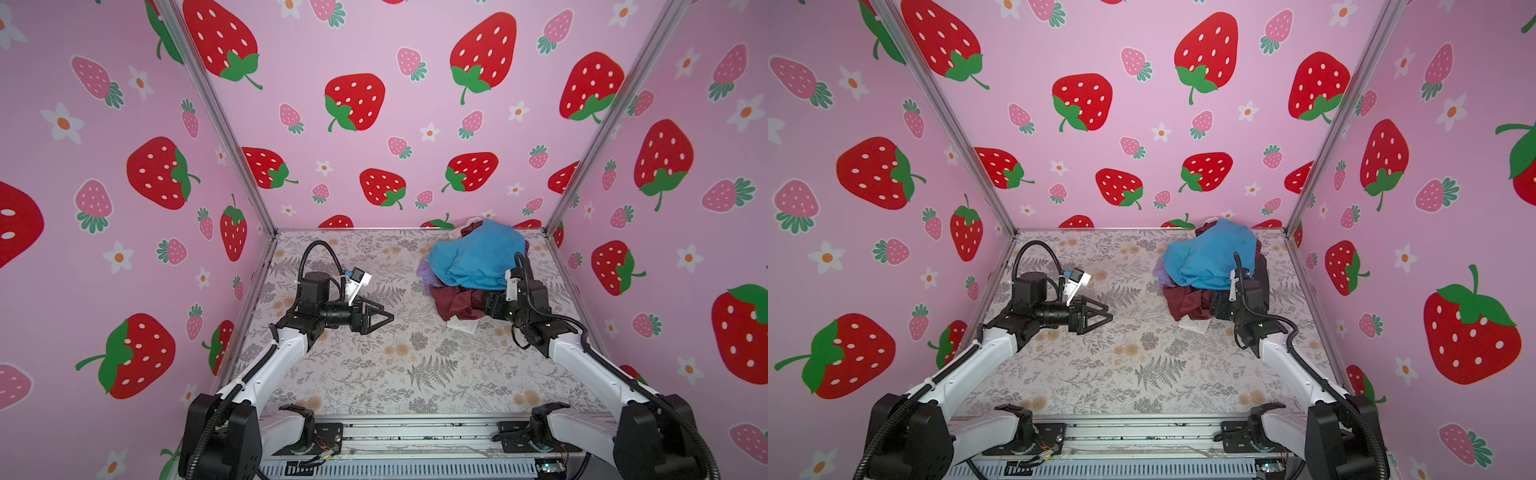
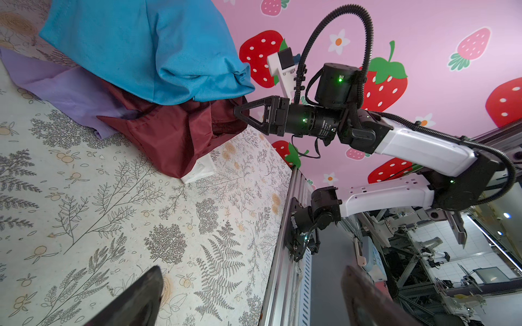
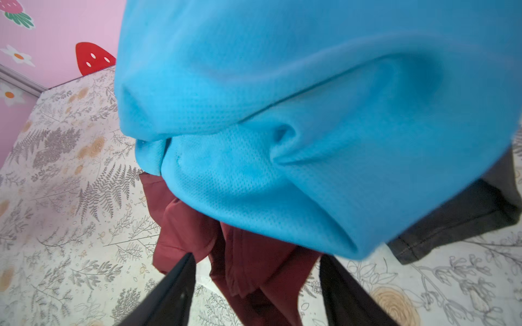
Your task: Pick out a specific cloth from the pile
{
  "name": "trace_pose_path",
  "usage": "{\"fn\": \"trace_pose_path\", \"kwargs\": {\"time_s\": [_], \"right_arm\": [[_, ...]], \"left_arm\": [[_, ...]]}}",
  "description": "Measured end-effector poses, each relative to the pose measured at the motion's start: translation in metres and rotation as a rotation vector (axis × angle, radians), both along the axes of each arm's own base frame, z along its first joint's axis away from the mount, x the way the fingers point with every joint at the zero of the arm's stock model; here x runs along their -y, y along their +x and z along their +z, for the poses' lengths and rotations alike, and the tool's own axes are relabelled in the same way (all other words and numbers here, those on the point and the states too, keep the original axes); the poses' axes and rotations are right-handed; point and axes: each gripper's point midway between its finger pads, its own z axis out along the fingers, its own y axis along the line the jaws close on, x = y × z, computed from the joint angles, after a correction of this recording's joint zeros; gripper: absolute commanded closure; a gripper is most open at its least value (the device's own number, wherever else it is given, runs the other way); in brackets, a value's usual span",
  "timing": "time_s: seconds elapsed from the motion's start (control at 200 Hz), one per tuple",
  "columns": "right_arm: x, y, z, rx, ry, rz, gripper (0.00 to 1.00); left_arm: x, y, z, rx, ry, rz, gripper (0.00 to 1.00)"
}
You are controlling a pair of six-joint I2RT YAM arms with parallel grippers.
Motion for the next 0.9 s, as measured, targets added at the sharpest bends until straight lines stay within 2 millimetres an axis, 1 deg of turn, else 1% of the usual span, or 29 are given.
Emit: {"fn": "trace_pose_path", "kwargs": {"time_s": [0.03,0.075,0.1,0.12,0.24,0.31,0.415,0.435,0.465,0.771,0.841,0.896], "right_arm": [[-0.001,0.001,-0.001,0.000,0.002,0.001,0.40],[-0.002,0.002,-0.002,-0.001,0.002,0.005,0.47],[-0.002,0.002,-0.002,-0.003,0.005,0.004,0.48],[-0.002,0.002,-0.003,-0.004,0.005,0.004,0.52],[-0.004,0.003,-0.007,-0.010,0.006,0.013,0.68],[-0.005,0.003,-0.006,-0.007,0.006,0.018,0.79],[-0.007,0.004,-0.005,0.000,0.014,0.018,0.81],[-0.007,0.004,-0.005,0.000,0.014,0.018,0.84],[-0.007,0.004,-0.005,0.000,0.014,0.018,1.00],[-0.007,0.004,-0.005,0.002,0.009,0.019,1.00],[-0.008,0.004,-0.002,0.008,0.012,0.022,1.00],[-0.009,0.003,0.004,0.021,0.015,0.025,1.00]], "left_arm": [[0.000,0.000,0.000,0.001,0.002,0.000,0.01],[0.000,0.000,-0.001,0.003,0.004,0.002,0.01],[0.000,0.000,-0.001,0.003,0.006,0.005,0.01],[-0.001,0.000,-0.001,0.002,0.008,0.006,0.01],[-0.001,0.000,-0.004,-0.007,0.018,0.013,0.01],[-0.002,0.000,-0.005,-0.013,0.023,0.016,0.01],[-0.002,0.000,-0.006,-0.017,0.024,0.017,0.01],[-0.002,0.000,-0.006,-0.018,0.024,0.017,0.01],[-0.002,0.000,-0.006,-0.018,0.025,0.017,0.01],[-0.002,-0.001,-0.007,-0.023,0.026,0.017,0.01],[-0.002,-0.001,-0.007,-0.023,0.026,0.017,0.01],[-0.002,-0.001,-0.007,-0.022,0.026,0.017,0.01]]}}
